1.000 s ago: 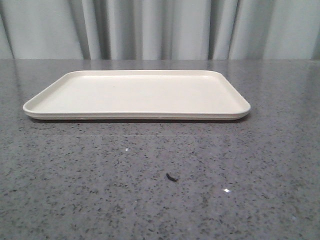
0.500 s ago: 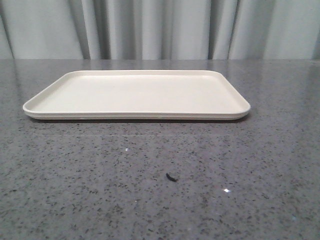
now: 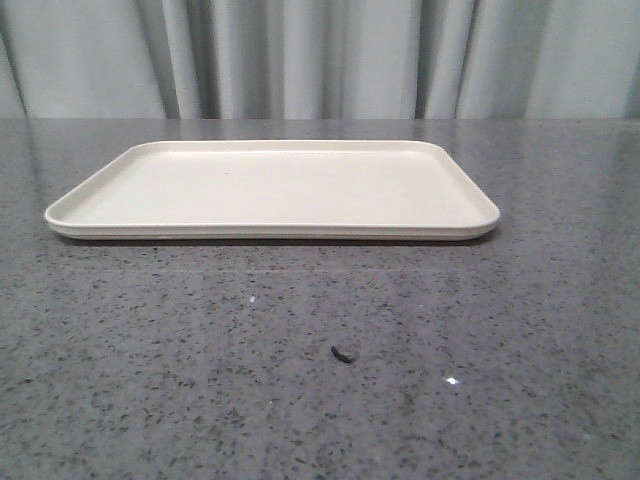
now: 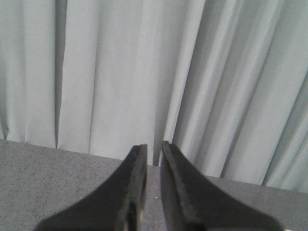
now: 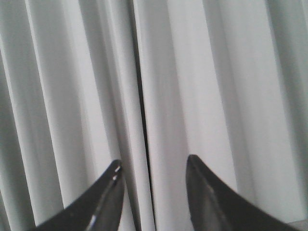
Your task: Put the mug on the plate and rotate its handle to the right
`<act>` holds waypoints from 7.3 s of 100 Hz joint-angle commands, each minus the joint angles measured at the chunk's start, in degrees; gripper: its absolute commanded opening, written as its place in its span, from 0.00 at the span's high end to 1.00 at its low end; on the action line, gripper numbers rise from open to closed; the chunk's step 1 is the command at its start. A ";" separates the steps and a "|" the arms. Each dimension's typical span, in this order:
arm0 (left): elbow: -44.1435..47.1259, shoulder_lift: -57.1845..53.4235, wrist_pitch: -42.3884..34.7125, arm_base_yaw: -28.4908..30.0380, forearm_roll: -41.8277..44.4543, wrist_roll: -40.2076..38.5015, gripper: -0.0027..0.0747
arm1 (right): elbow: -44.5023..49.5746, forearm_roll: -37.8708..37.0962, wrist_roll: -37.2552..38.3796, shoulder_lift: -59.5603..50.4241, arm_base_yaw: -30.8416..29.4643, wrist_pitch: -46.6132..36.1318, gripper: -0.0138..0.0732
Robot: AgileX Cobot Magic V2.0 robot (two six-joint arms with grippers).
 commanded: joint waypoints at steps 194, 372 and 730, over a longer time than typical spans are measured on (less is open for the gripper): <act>-15.66 38.17 44.98 -4.34 21.56 7.69 0.46 | -41.23 -15.21 -10.48 27.41 6.17 37.24 0.26; -19.50 49.14 44.25 -4.24 16.37 12.47 0.97 | -41.18 -15.26 -10.48 27.41 6.17 38.34 0.26; -71.24 63.72 46.99 -29.64 19.32 13.68 0.46 | -41.18 -15.30 -10.48 27.45 6.17 38.69 0.26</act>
